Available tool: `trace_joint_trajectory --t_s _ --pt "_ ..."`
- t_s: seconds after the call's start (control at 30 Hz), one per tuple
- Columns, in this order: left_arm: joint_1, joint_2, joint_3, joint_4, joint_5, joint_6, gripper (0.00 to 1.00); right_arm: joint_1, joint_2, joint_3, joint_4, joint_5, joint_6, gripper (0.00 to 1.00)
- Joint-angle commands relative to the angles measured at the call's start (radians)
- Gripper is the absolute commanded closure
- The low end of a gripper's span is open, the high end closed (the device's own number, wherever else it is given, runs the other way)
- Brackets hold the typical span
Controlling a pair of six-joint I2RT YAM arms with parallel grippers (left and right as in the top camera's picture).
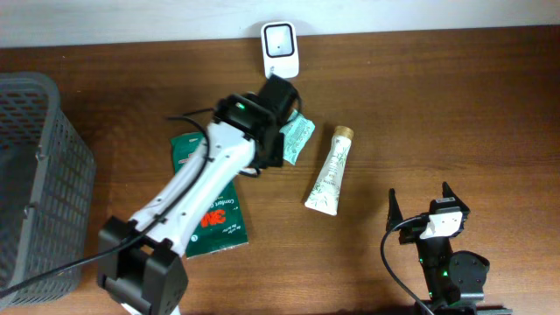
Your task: Scan the item barcode
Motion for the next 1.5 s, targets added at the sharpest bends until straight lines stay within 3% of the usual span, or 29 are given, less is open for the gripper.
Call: trace_joint_trajectory --t_s 0.0,0.33,0.4,0.47,0.53,0.8,1.0,1.23,1.27,1.47 --pt "-0.039 0.036 -0.075 0.064 -0.016 -0.041 1.00 -0.003 -0.005 -0.005 -0.005 -0.012 0.011 0.02" --pt "-0.046 0.070 -0.188 0.213 0.013 -0.041 0.99 -0.003 -0.005 -0.005 -0.005 -0.012 0.011 0.02" --pt "-0.046 0.070 -0.187 0.221 0.012 -0.040 0.89 -0.003 -0.005 -0.005 -0.005 -0.012 0.011 0.02" --pt "-0.046 0.069 -0.179 0.221 0.012 -0.027 0.58 -0.003 -0.005 -0.005 -0.005 -0.012 0.011 0.02" --pt "-0.046 0.069 -0.164 0.219 0.012 -0.001 0.55 -0.003 -0.005 -0.005 -0.005 -0.012 0.011 0.02" --pt "0.000 0.014 -0.014 0.115 -0.069 0.028 0.53 -0.003 -0.005 -0.005 -0.005 -0.012 0.011 0.02" --pt "0.173 -0.094 0.116 0.055 -0.088 0.027 0.61 -0.003 -0.005 -0.005 -0.005 -0.012 0.011 0.01" --pt "0.405 -0.132 0.117 0.071 -0.085 0.027 0.59 -0.003 -0.005 -0.005 -0.005 -0.012 0.011 0.02" --pt "0.428 -0.132 0.117 0.071 -0.084 0.027 0.51 -0.003 -0.005 -0.005 -0.005 -0.012 0.011 0.02" --pt "0.542 -0.130 0.117 0.098 -0.079 0.027 0.39 -0.003 -0.005 -0.005 -0.005 -0.012 0.011 0.02"
